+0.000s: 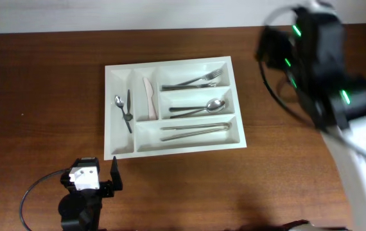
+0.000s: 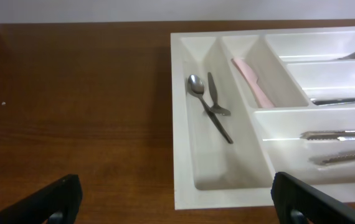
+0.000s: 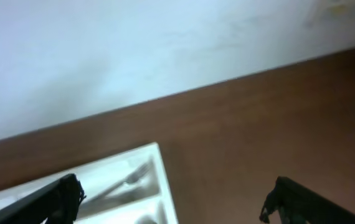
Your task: Pack container
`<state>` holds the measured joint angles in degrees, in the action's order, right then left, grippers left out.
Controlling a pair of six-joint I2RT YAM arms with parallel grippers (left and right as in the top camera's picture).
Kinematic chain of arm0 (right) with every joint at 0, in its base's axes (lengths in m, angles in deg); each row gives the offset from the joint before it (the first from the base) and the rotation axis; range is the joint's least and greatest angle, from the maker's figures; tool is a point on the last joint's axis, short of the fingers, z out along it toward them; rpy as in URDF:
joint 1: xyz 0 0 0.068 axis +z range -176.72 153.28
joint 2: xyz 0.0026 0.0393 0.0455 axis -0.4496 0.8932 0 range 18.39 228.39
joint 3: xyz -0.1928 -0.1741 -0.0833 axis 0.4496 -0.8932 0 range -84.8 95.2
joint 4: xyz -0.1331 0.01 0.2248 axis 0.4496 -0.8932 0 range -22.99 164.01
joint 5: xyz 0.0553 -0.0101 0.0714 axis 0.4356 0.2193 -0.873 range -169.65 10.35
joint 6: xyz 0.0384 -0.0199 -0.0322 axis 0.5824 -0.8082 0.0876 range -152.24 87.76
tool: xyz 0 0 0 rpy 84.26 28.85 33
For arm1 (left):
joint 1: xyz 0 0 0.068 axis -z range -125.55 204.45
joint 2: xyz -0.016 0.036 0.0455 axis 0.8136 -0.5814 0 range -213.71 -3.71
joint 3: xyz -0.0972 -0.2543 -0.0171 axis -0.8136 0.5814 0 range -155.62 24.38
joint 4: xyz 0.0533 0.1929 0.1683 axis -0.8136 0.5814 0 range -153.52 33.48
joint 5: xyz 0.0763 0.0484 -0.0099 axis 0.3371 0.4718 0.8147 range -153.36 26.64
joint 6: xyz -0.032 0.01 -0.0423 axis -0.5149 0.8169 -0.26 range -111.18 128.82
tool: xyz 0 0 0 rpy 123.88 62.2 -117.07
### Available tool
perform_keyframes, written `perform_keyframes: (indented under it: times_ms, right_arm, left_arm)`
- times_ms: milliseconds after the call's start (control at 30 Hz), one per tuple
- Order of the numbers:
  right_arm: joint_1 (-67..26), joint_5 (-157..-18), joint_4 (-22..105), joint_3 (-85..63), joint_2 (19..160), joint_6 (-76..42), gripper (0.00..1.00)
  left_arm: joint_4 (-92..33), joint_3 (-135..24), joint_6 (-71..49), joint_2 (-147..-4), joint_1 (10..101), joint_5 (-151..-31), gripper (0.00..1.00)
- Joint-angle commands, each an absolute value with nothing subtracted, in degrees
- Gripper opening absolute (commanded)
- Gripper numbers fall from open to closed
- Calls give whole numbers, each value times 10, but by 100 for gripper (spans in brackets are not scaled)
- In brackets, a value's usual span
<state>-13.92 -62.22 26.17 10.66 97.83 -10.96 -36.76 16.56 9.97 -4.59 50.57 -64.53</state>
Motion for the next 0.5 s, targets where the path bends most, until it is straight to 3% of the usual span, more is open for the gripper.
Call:
perform_keyframes:
  times_ms: [0, 267, 467]
  right_arm:
    - [-157, -621, 297, -27, 864, -108, 99]
    - [-167, -648, 373, -235, 651, -112, 99]
    - [-189, -701, 441, -403, 509, -219, 99]
  left_arm:
    - [-365, 167, 111, -40, 507, -653, 99]
    - [-365, 167, 111, -40, 506, -653, 99]
    - [-365, 167, 111, -40, 507, -653, 99]
